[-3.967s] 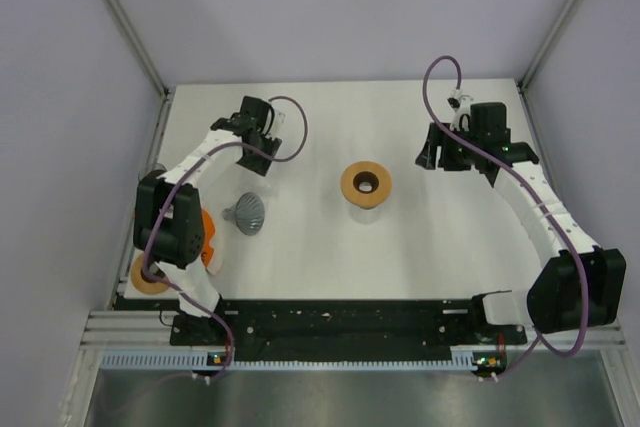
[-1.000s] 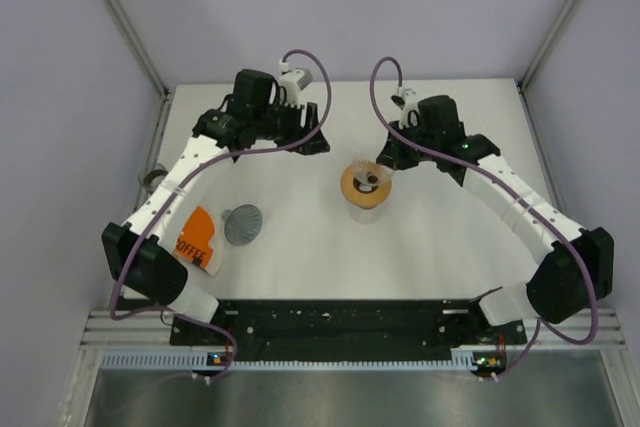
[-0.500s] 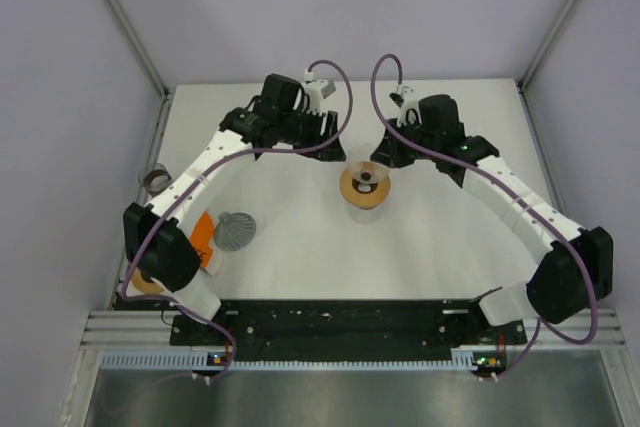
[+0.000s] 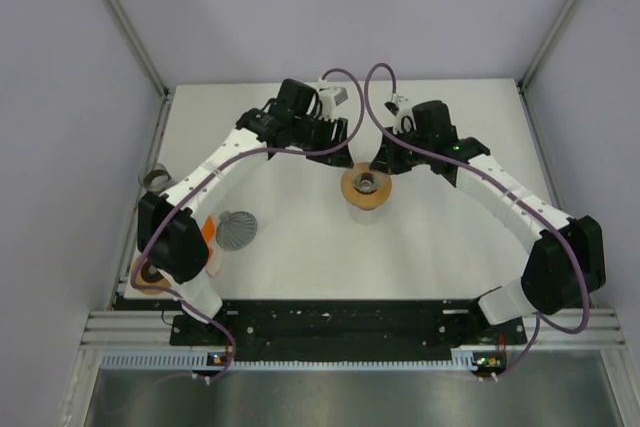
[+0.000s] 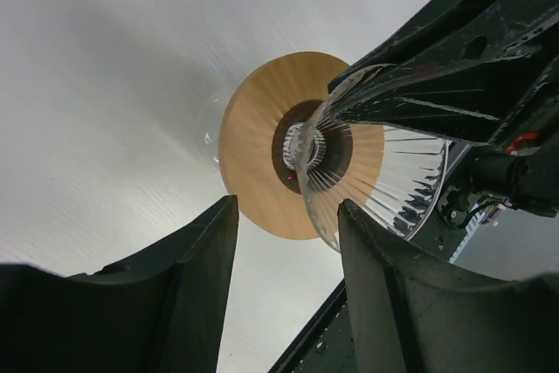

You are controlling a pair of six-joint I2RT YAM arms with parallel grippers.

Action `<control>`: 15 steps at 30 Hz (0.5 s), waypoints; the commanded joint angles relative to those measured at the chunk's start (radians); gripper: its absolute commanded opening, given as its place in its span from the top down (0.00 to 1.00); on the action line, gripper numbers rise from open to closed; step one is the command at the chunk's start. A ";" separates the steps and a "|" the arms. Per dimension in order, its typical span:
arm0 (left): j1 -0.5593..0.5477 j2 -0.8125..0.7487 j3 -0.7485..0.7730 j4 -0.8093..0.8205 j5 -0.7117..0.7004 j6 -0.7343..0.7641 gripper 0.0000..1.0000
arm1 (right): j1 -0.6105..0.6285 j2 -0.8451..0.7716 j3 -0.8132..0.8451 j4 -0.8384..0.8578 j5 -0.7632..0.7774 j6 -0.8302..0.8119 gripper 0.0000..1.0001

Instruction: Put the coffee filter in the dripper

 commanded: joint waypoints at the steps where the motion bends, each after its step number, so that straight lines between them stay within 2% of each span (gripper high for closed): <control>1: -0.013 0.016 0.061 0.040 0.029 -0.015 0.45 | -0.003 0.027 0.010 0.029 -0.010 -0.014 1.00; 5: -0.018 0.019 0.067 0.046 0.032 -0.017 0.51 | -0.003 0.029 0.001 0.029 0.007 -0.027 1.00; 11: -0.026 0.056 0.018 0.049 0.047 -0.029 0.73 | -0.003 0.043 -0.011 0.026 0.009 -0.040 1.00; 15: -0.026 0.079 -0.013 0.048 0.058 -0.032 0.76 | -0.003 0.041 -0.031 0.027 0.009 -0.060 1.00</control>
